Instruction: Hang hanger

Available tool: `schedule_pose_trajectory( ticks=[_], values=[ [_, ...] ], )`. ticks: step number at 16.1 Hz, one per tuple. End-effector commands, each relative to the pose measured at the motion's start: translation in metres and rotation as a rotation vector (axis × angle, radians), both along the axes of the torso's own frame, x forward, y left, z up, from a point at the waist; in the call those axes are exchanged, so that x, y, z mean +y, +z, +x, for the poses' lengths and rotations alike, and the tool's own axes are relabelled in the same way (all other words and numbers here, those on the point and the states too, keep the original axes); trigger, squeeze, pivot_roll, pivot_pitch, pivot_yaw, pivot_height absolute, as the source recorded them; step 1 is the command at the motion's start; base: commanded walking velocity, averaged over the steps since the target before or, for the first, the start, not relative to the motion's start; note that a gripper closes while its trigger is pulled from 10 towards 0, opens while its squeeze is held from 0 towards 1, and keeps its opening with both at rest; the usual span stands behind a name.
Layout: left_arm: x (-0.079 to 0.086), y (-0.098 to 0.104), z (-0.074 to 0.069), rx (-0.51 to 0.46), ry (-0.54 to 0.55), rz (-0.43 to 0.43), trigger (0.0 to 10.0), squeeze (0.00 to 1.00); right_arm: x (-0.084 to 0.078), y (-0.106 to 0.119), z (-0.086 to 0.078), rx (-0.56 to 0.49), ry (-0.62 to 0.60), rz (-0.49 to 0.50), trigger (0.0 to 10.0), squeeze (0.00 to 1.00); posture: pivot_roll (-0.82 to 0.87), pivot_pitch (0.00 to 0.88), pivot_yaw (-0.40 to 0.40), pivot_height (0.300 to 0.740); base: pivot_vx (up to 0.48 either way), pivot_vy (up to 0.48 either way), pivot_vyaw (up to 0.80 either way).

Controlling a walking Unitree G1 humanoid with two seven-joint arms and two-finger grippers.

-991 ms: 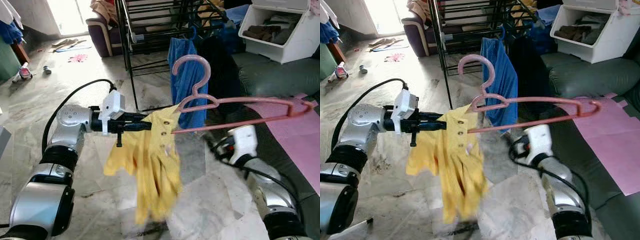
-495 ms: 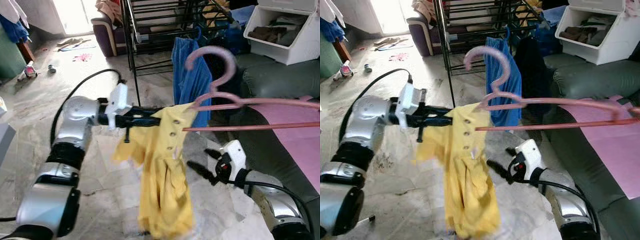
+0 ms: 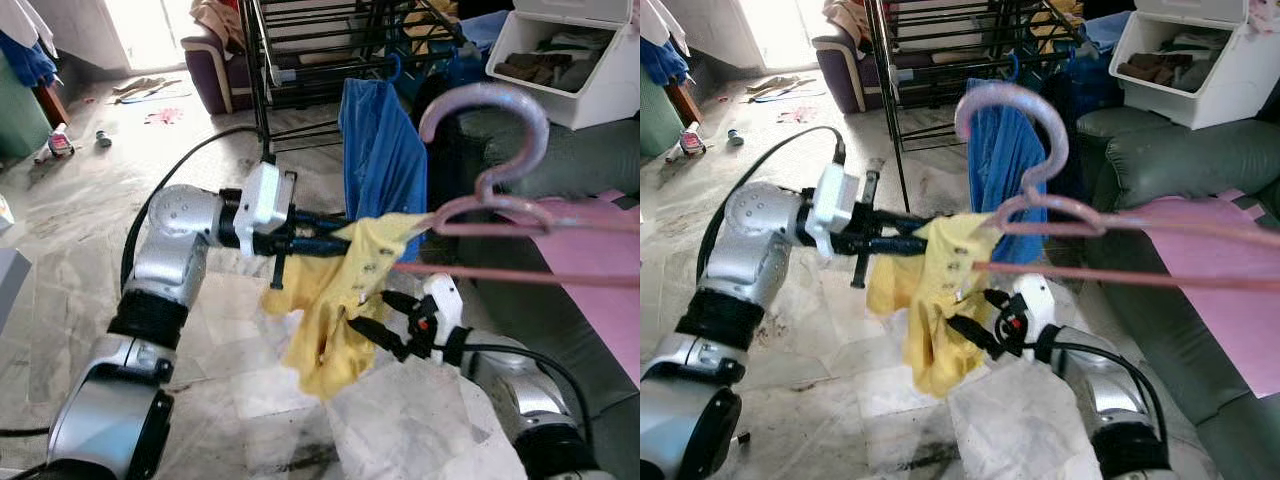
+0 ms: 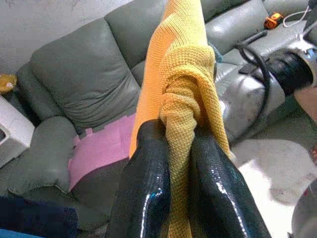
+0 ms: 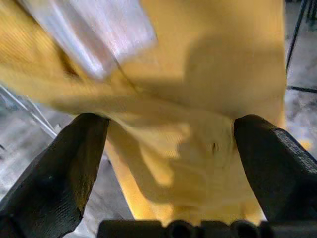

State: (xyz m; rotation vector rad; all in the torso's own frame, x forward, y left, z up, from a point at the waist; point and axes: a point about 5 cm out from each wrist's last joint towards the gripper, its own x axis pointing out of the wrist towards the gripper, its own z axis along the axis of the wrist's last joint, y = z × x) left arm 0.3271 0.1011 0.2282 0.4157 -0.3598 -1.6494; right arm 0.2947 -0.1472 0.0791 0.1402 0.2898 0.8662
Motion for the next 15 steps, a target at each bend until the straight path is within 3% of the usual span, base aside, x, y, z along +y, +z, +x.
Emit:
schedule_pose_trajectory(
  ticks=[1,3,6,9,12,15],
  values=[
    [0.004,-0.002,-0.001,-0.029,0.014,0.022,0.0,0.00,0.000,0.024,0.006,-0.062,0.018,0.079,10.0,0.00,0.02,0.015,0.046,0.740,0.000,0.000,0.00],
    [0.011,-0.010,0.006,-0.016,0.087,0.024,0.0,0.00,-0.003,0.037,0.003,-0.069,0.078,0.131,10.0,0.00,0.02,0.016,0.046,0.740,0.000,0.000,0.00],
    [0.014,-0.017,0.008,-0.013,0.123,0.039,0.0,0.00,-0.014,0.040,-0.007,-0.045,0.156,0.112,10.0,0.00,0.00,0.020,0.047,0.740,0.000,0.000,0.00],
    [0.008,-0.015,0.003,-0.020,0.062,0.034,0.0,0.00,-0.027,0.037,-0.009,-0.028,0.110,0.088,10.0,0.00,0.00,0.023,0.048,0.740,0.000,0.000,0.00],
    [0.005,-0.007,-0.002,-0.036,0.025,0.020,0.0,0.00,-0.022,0.032,-0.009,-0.036,0.125,0.037,10.0,0.00,0.01,0.023,0.050,0.740,0.000,0.000,0.00],
    [-0.003,0.007,-0.012,-0.022,-0.020,-0.049,0.0,0.00,-0.017,0.028,-0.004,-0.056,0.098,0.018,10.0,0.00,0.02,0.021,0.050,0.740,0.000,0.000,0.00]
  ],
)
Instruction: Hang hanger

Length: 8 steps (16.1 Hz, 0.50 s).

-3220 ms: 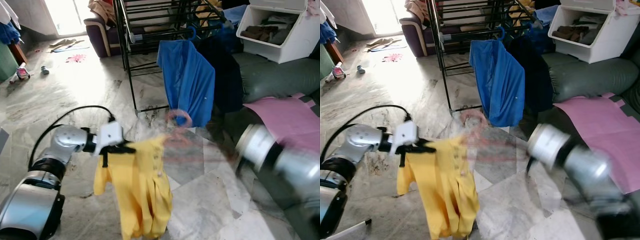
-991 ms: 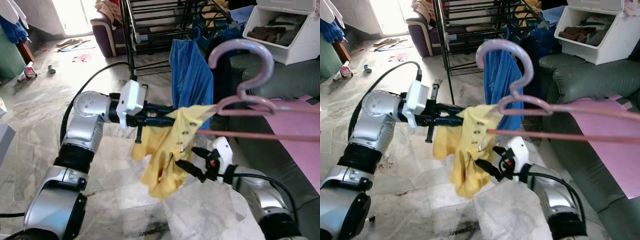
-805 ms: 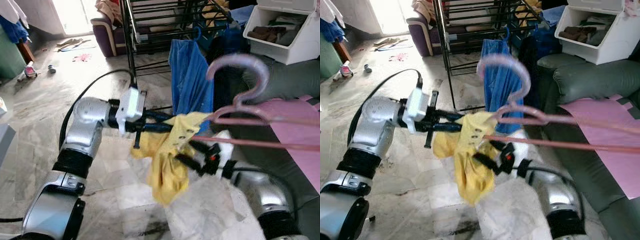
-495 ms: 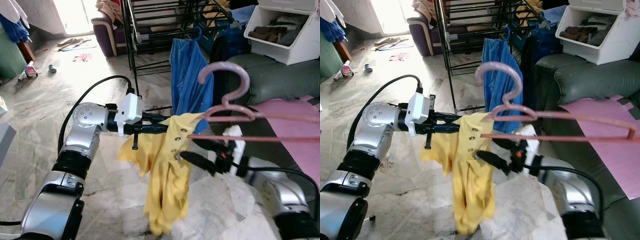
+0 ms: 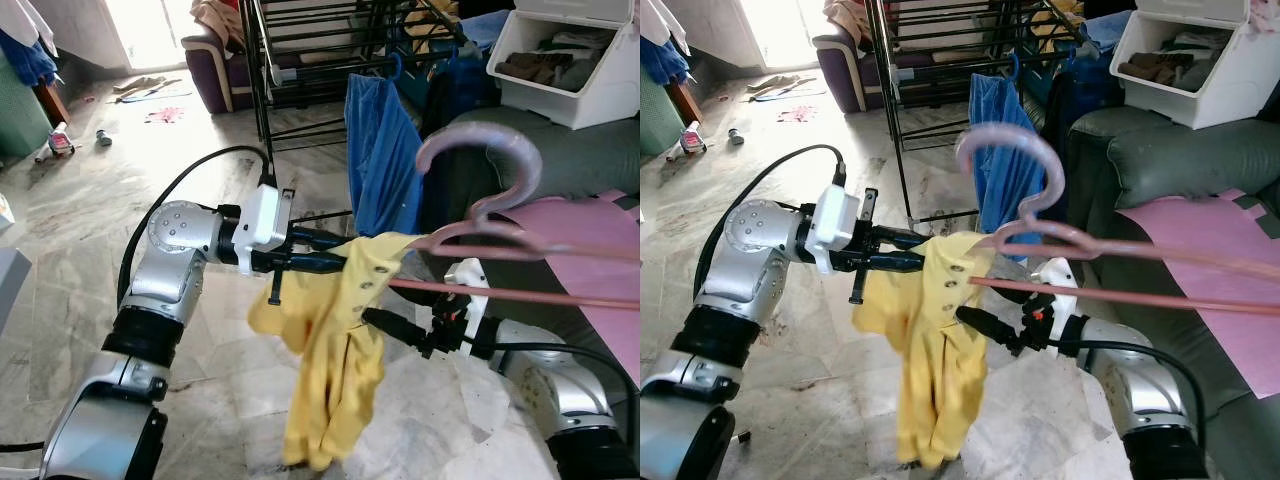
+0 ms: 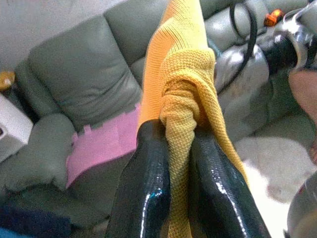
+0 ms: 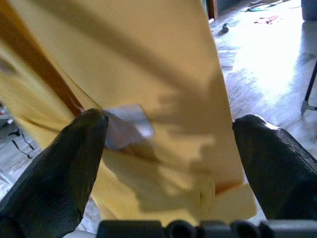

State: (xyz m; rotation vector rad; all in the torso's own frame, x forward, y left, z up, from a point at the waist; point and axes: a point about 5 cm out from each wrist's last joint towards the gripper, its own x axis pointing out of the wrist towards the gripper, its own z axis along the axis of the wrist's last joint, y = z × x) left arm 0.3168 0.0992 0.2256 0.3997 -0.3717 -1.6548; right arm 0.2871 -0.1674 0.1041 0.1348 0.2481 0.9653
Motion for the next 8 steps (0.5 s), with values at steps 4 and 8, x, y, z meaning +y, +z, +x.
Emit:
schedule_pose_trajectory(
  ticks=[4,8],
  values=[
    [-0.013,0.022,-0.017,0.021,-0.063,-0.102,0.0,0.00,0.004,-0.002,0.011,-0.060,-0.068,-0.040,10.0,0.00,0.02,0.020,0.047,0.740,0.000,0.000,0.00],
    [-0.033,0.044,-0.036,0.062,-0.132,-0.212,0.0,0.00,0.016,-0.016,0.014,0.003,-0.099,0.016,10.0,0.00,0.03,0.019,0.043,0.740,0.000,0.000,0.00]
  ],
)
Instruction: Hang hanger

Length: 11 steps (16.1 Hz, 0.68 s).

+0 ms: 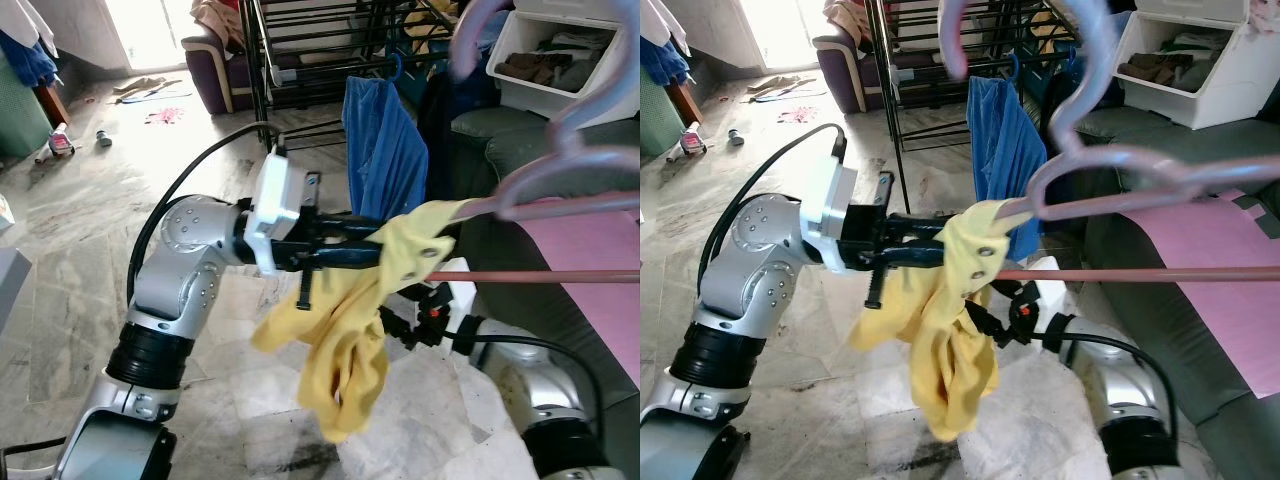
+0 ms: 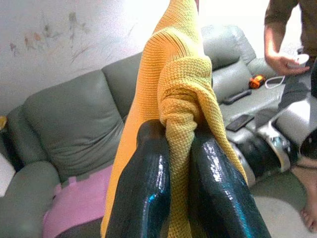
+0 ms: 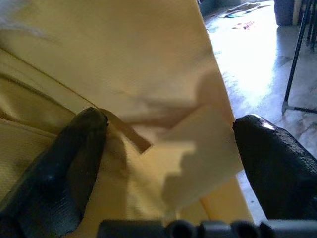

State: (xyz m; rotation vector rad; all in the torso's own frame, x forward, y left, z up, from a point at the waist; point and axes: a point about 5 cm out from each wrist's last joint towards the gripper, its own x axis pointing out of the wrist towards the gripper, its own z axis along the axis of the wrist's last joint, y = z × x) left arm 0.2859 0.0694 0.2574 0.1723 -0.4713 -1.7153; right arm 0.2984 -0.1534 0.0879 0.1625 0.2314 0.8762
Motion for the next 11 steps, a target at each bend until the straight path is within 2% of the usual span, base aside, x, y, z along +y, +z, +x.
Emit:
schedule_pose_trajectory(
  ticks=[1,4,5,6,8,11],
  values=[
    [-0.005,0.015,-0.007,-0.026,-0.031,-0.050,0.0,0.00,0.005,-0.005,0.003,0.021,-0.018,0.004,10.0,0.00,0.03,0.020,0.041,0.740,0.000,0.000,0.00],
    [-0.009,0.027,-0.012,-0.020,-0.043,-0.083,0.0,0.00,0.009,-0.020,0.002,0.092,-0.075,0.055,10.0,0.00,0.03,0.021,0.036,0.740,0.000,0.000,0.00],
    [-0.009,0.034,-0.012,-0.020,-0.037,-0.099,0.0,0.00,0.008,-0.028,0.001,0.136,-0.119,0.067,7.9,0.00,0.04,0.022,0.035,0.740,0.000,0.000,0.00],
    [-0.008,0.038,-0.011,-0.029,-0.026,-0.108,0.0,0.00,0.004,-0.037,0.001,0.178,-0.182,0.022,0.0,0.00,0.04,0.024,0.032,0.740,0.000,0.000,0.00],
    [-0.005,0.042,-0.007,-0.036,0.003,-0.117,0.0,0.00,-0.009,-0.048,0.003,0.280,-0.320,0.034,0.0,0.00,0.04,0.024,0.032,0.740,0.000,0.000,0.00],
    [-0.002,0.046,-0.004,-0.043,0.029,-0.122,0.0,0.00,-0.026,-0.055,0.001,0.345,-0.413,0.016,0.0,0.00,0.03,0.026,0.028,0.740,0.000,0.000,0.00]
  ],
)
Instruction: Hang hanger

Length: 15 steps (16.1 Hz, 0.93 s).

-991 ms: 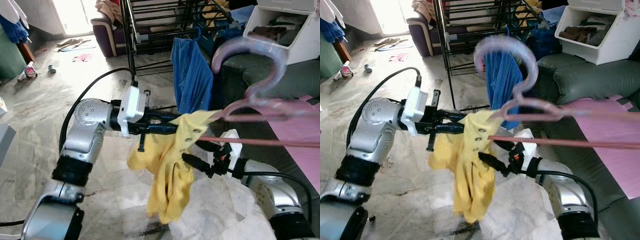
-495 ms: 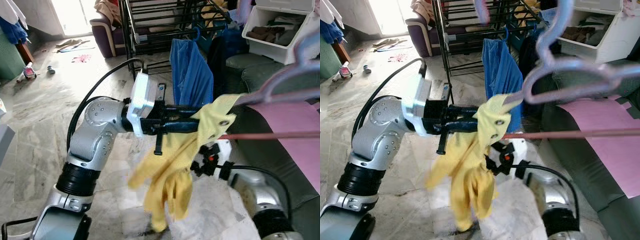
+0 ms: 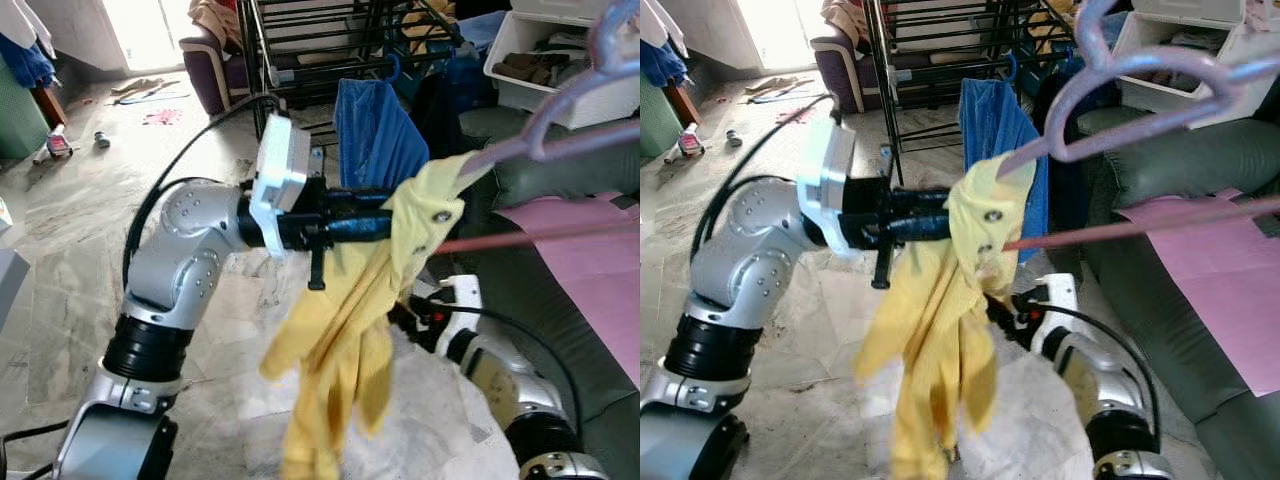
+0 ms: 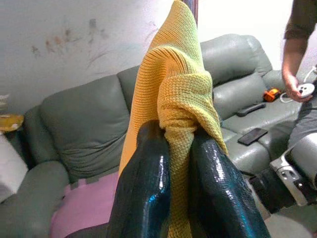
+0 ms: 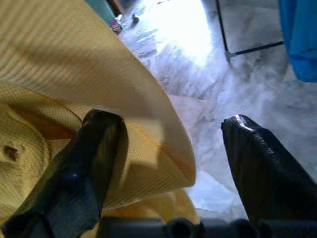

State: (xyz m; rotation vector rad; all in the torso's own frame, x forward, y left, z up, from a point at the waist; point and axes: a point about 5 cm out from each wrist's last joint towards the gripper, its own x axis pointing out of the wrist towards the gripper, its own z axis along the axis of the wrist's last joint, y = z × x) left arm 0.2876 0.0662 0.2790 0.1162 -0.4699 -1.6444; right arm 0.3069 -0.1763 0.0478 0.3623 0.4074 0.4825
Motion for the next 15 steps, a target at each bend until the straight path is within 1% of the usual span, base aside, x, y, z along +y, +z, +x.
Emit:
schedule_pose_trajectory(
  ticks=[1,2,3,5,6,8,9,10,11,12,13,14,15],
  values=[
    [0.004,0.025,-0.002,-0.091,-0.007,-0.072,0.0,0.00,-0.018,-0.020,-0.010,0.120,-0.111,-0.046,0.0,0.00,0.03,0.026,0.028,0.740,0.000,0.000,0.00],
    [0.005,0.025,-0.001,-0.092,0.004,-0.072,0.0,0.00,-0.028,-0.021,-0.011,0.134,-0.178,-0.044,0.0,0.00,0.02,0.025,0.027,0.740,0.000,0.000,0.00],
    [0.009,0.022,0.004,-0.090,0.038,-0.067,0.0,0.00,-0.048,-0.018,-0.011,0.123,-0.283,-0.083,0.0,0.00,0.02,0.025,0.027,0.740,0.000,0.000,0.00],
    [0.014,0.016,0.008,-0.082,0.065,-0.055,0.0,0.00,-0.066,-0.013,-0.010,0.117,-0.372,-0.100,0.0,0.00,0.01,0.024,0.027,0.740,0.000,0.000,0.00],
    [0.020,0.010,0.013,-0.065,0.094,-0.046,0.0,0.00,-0.081,-0.005,-0.009,0.097,-0.444,-0.108,0.0,0.00,0.01,0.025,0.027,0.740,0.000,0.000,0.00],
    [0.032,-0.003,0.021,-0.031,0.156,-0.022,0.0,0.00,-0.114,0.017,-0.004,0.034,-0.572,-0.124,0.0,0.00,0.00,0.025,0.027,0.740,0.000,0.000,0.00],
    [0.037,-0.011,0.026,-0.013,0.186,-0.010,0.0,0.00,-0.123,0.026,-0.002,0.011,-0.611,-0.123,0.0,0.00,0.00,0.025,0.027,0.740,0.000,0.000,0.00],
    [0.045,-0.023,0.032,0.009,0.231,0.017,0.0,0.00,-0.135,0.043,0.003,-0.032,-0.659,-0.115,0.0,0.00,-0.01,0.026,0.027,0.740,0.000,0.000,0.00],
    [0.056,-0.041,0.040,0.056,0.299,0.044,0.0,0.00,-0.146,0.069,0.011,-0.111,-0.699,-0.081,0.0,0.00,-0.01,0.026,0.027,0.740,0.000,0.000,0.00],
    [0.060,-0.049,0.043,0.068,0.321,0.061,0.0,0.00,-0.147,0.078,0.014,-0.133,-0.704,-0.069,0.0,0.00,-0.02,0.024,0.026,0.740,0.000,0.000,0.00],
    [0.070,-0.068,0.048,0.116,0.383,0.089,0.0,0.00,-0.150,0.099,0.020,-0.202,-0.715,-0.075,0.0,0.00,-0.03,0.026,0.026,0.740,0.000,0.000,0.00],
    [0.075,-0.076,0.049,0.141,0.400,0.104,0.0,0.00,-0.151,0.109,0.023,-0.224,-0.727,-0.071,0.0,0.00,-0.03,0.026,0.026,0.740,0.000,0.000,0.00],
    [0.081,-0.090,0.051,0.172,0.440,0.125,0.0,0.00,-0.153,0.123,0.027,-0.267,-0.758,-0.077,0.0,0.00,-0.04,0.028,0.024,0.740,0.000,0.000,0.00]
  ],
)
